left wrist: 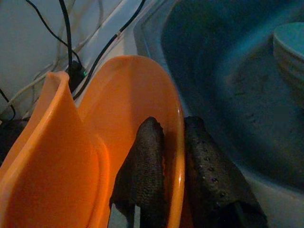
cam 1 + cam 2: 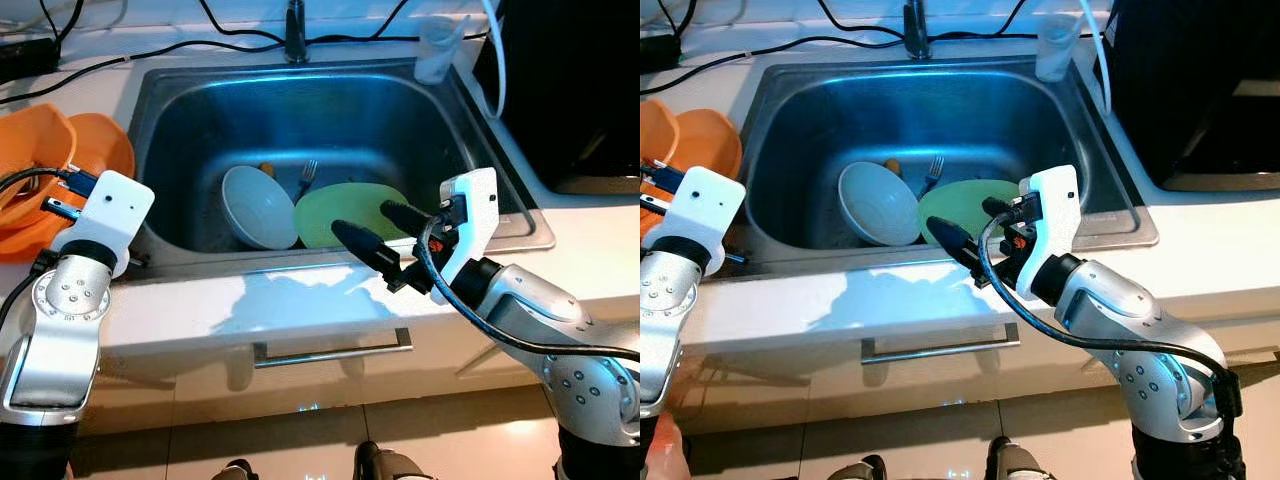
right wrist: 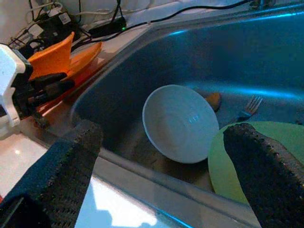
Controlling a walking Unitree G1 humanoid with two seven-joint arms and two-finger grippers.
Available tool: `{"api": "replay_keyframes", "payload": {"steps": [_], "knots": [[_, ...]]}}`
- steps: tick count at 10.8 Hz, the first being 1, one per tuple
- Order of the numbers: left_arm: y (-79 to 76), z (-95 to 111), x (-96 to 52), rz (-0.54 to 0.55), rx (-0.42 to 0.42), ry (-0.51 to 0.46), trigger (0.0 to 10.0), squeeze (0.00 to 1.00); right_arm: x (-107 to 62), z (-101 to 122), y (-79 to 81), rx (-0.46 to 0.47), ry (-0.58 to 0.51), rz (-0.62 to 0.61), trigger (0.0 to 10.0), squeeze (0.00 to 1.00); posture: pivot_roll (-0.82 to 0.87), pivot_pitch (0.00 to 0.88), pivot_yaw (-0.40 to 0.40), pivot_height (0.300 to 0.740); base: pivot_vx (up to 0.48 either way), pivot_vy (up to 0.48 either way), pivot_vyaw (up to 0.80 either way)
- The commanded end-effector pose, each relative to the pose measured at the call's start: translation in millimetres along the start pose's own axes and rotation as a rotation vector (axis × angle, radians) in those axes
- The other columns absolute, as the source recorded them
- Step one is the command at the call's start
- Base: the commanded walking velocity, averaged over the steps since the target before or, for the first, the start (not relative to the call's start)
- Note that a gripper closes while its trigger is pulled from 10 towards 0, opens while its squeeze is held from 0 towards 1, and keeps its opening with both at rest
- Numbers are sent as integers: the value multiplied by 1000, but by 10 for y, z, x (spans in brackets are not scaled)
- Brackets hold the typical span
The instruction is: Kitchen organization
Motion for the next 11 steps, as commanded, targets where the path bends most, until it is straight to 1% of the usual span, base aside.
{"api": "replay_keyframes", "payload": {"steps": [1, 2, 4, 6, 7, 9, 10, 11], "knots": [[-440, -512, -127, -194, 12, 233, 10000, 0, 11, 5, 14, -7, -2, 10, 10000, 0, 68, 200, -14, 740, 0, 0, 0], [-457, -501, -139, -206, 6, 228, 10000, 0, 12, 5, 15, -7, -3, 10, 10000, 0, 68, 200, -14, 740, 0, 0, 0], [-448, -603, -190, -219, 45, 246, 10000, 0, 18, 2, 8, -8, -4, 10, 10000, 0, 71, 197, -12, 740, 0, 0, 0], [-392, -770, -238, -206, 86, 285, 10000, 0, 21, 4, 1, -10, -4, 13, 10000, 0, 77, 197, -18, 740, 0, 0, 0], [-333, -809, -235, -180, 89, 298, 10000, 0, 22, 3, 1, -9, -2, 15, 10000, 0, 80, 197, -22, 740, 0, 0, 0], [-276, -831, -223, -156, 98, 303, 10000, 0, 28, 0, 3, -9, 0, 20, 10000, 0, 83, 196, -24, 740, 0, 0, 0], [-264, -827, -232, -158, 87, 303, 10000, 98, 35, 4, 3, -10, -1, 22, 10000, 0, 82, 195, -24, 740, 0, 0, 0], [-256, -827, -231, -154, 82, 303, 10000, 1000, 34, 4, 2, -10, -2, 22, 10000, 0, 81, 195, -24, 740, 0, 0, 0]]}}
Point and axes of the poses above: a point about 5 cm out from each wrist's last joint towards the gripper, its own x axis pointing out of the wrist towards the gripper, its own z axis along the axis of the wrist's last joint, y = z × x, the point moved 1 cm from there along x, pointing out of the wrist towards the gripper, and after that the axes turned 7 degrees about x, right-handed, at the moved point
